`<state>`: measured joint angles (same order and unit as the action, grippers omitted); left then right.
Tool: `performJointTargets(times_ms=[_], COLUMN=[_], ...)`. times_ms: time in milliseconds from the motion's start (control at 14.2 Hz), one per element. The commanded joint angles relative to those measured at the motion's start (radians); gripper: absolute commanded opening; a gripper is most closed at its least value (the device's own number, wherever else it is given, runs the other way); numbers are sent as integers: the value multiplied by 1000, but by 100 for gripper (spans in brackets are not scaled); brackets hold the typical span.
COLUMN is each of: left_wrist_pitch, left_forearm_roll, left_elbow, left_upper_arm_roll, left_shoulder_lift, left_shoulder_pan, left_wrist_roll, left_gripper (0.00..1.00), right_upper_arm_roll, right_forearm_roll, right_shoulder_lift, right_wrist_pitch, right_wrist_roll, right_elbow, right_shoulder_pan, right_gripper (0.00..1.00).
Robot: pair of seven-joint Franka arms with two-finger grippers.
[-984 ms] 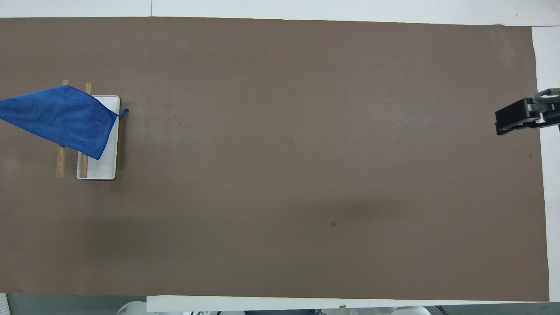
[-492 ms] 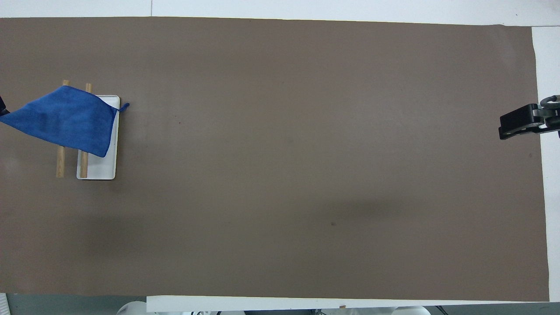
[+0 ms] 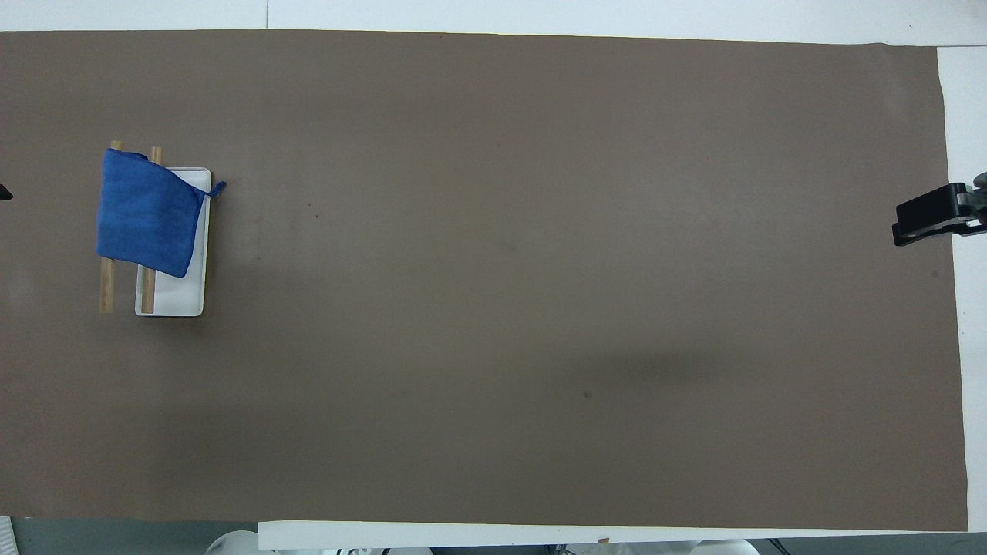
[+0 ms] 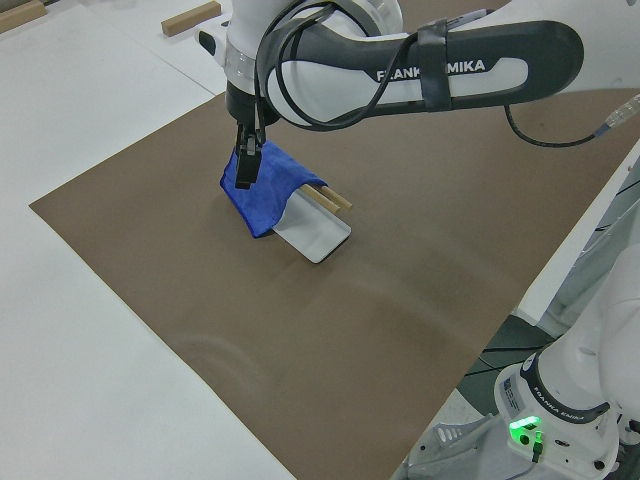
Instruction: Right arm passes towel to left arm to hang
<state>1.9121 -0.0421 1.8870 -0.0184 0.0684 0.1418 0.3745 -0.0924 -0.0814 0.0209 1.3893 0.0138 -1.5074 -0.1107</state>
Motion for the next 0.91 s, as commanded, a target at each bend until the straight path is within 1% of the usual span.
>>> performJointTargets(times_ms=[0,70,141,281,352,492,633,844], left_wrist_pitch=[-305,-377,-419,-453,-443,-421,-468,-492], left_forearm_roll=[-9,-8,-13,-13,-10,-4,-1,-7], left_elbow=[-185,-228,-253,-266,-269,-276,-350,-362], left_upper_arm_roll=[3,3,3,3,6,8,6,5], left_shoulder_lift=[-2,-5,-5,-2,-4,-12,-59,-70], left_shoulder_pan=[-59,-94,-138,-229,-261,-275,-274,-268], left_wrist_roll=[-129,-155,-154,-149,-151,-155,-155,-163], left_gripper=[99,100,100,100,100,100,100,100], right_upper_arm_roll=[-10,-10,-10,-10,-10,-12,-12,-12], right_forearm_roll=[19,20,19,20,20,20,22,22], right_shoulder_lift=[25,25,25,27,27,28,28,28], right_wrist_pitch=[7,7,5,-13,-16,-27,-32,-33], right_wrist_roll=[26,26,26,26,26,28,25,26], right_elbow=[-31,-33,-33,-31,-31,-31,-31,-33], right_shoulder_pan=[-26,-26,-26,-24,-20,-20,-24,-24], right_gripper=[100,100,100,100,100,100,100,100])
